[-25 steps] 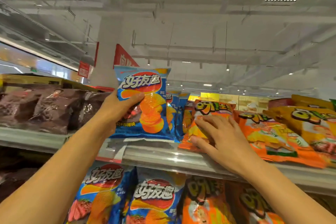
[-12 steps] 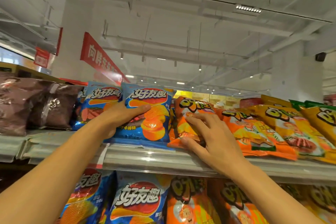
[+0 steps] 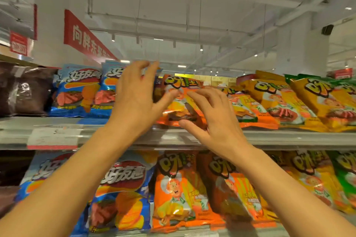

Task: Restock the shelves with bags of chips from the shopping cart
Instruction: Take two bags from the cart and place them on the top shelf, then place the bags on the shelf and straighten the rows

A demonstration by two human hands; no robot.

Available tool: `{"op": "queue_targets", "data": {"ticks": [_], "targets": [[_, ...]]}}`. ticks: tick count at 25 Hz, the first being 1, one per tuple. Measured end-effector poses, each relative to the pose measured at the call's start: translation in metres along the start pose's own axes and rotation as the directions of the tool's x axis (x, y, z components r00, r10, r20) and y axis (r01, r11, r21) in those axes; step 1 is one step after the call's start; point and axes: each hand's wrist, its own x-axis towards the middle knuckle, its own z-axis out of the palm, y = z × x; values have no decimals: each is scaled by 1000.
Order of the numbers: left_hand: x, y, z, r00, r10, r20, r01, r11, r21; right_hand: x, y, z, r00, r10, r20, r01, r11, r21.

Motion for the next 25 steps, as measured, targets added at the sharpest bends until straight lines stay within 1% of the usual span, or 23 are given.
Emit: {"op": "queue_targets", "data": {"ticks": [3,6,8,10,12,14,17,19,21,23,25], "targets": [[-18,69,37,992,119,29,-113,981,-158,-38,37,-42,999,38,-38,-39,999,-27],[-44,150,84,976,214,45,-181,908,-378,-104,91,-102,987,137,-89,-141,989,-43],[-73,210,118,958,264,111,-171,838,-518,-166,124,-146,964,242,-114,-248,967,-49],[-109,275,157,921,338,194,-158,778,-609,-236,153,-190,918,389,-74,-394,916,-73],[-143,335,193,862,423,279,-132,720,-681,-301,178,-228,851,525,-32,-525,844,-108],[-174,391,228,803,486,344,-78,658,-749,-359,201,-262,760,650,-3,-645,753,-131],[-217,467,272,710,541,451,56,595,-802,-439,227,-309,646,763,34,-740,637,-217],[-244,507,298,643,576,504,111,582,-806,-485,239,-336,554,829,74,-784,549,-288],[-271,543,322,571,579,582,211,582,-786,-528,251,-360,443,891,93,-824,446,-348],[-297,568,350,502,581,640,282,590,-757,-566,260,-377,344,936,80,-852,347,-392],[-320,591,385,426,623,656,301,587,-752,-601,273,-390,259,964,57,-875,259,-410]]}}
